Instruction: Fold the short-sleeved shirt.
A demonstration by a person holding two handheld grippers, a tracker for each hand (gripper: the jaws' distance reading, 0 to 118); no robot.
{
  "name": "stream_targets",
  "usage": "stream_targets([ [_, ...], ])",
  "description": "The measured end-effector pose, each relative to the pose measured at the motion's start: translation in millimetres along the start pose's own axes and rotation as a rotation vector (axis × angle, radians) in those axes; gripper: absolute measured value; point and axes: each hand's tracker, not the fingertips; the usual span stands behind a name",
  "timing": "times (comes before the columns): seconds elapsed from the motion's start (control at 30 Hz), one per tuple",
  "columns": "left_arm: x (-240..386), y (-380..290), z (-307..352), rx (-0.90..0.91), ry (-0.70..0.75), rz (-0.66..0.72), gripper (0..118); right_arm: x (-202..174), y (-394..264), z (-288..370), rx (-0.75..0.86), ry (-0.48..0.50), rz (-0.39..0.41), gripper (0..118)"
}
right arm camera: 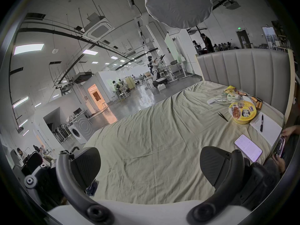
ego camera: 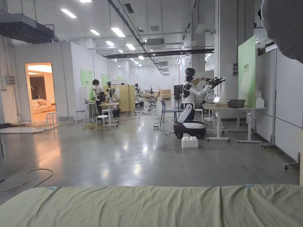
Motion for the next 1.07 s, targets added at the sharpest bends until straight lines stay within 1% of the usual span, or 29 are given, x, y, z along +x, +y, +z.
stream_targets([
  [0.07,-1,2,0,0.008,-0.008,0.018,118,-5,4,4,0.011,-0.014,0.034,118],
  [0.1,-1,3,0,0.009,-0.024,0.071,118,-6,4,6,0.019,-0.02,0.058,118],
  [0.2,-1,2,0,0.008,-0.015,0.07,118,-6,6,8,0.035,-0.024,0.061,118],
  [0.23,-2,2,0,0.004,0.007,0.03,118,-5,6,8,0.046,-0.024,0.059,118],
  [0.3,2,2,0,0.002,0.008,0.006,118,-4,8,8,0.044,-0.027,0.06,118],
  [0.37,4,2,0,0.004,-0.028,0.037,118,-6,8,10,0.079,-0.058,0.076,118],
  [0.43,4,2,1,0.009,-0.029,0.047,118,-10,8,12,0.096,-0.125,0.066,118],
  [0.47,4,3,1,0.011,-0.026,0.048,118,-11,8,10,0.089,-0.116,0.059,118],
  [0.5,4,3,1,0.012,-0.023,0.048,118,-9,10,9,0.069,-0.087,0.073,118],
  [0.53,5,4,1,0.013,-0.019,0.044,118,-8,9,7,0.07,-0.028,0.092,118],
  [0.57,8,5,2,0.013,-0.015,0.041,118,-4,8,6,0.105,0.048,0.128,118],
  [0.6,11,6,2,0.014,-0.011,0.038,118,-2,7,6,0.14,0.123,0.181,118],
  [0.63,13,7,3,0.012,-0.019,0.043,118,-2,7,9,0.186,0.168,0.242,118],
  [0.67,11,9,5,0.019,0.103,0.001,118,-2,6,13,0.245,0.216,0.297,118],
  [0.7,12,9,5,0.027,0.077,0.012,118,-5,5,15,0.274,0.223,0.338,118],
  [0.73,12,10,6,0.032,0.078,0.014,118,-12,3,19,0.304,0.187,0.398,118],
  [0.77,12,10,6,0.031,0.079,0.016,118,-20,0,22,0.322,0.143,0.435,118],
  [0.8,11,10,6,0.03,0.08,0.016,118,-27,-1,25,0.38,0.146,0.518,118],
  [0.83,10,10,6,0.029,0.08,0.017,118,-29,-3,26,0.376,0.142,0.527,118],
  [0.87,10,11,6,0.027,0.08,0.02,118,-30,-5,25,0.37,0.156,0.507,118],
  [0.97,10,13,7,0.038,0.059,0.024,118,-32,-2,23,0.363,0.178,0.487,118],
  [1.07,11,14,8,0.053,0.054,0.015,118,-30,0,21,0.359,0.171,0.472,118],
])
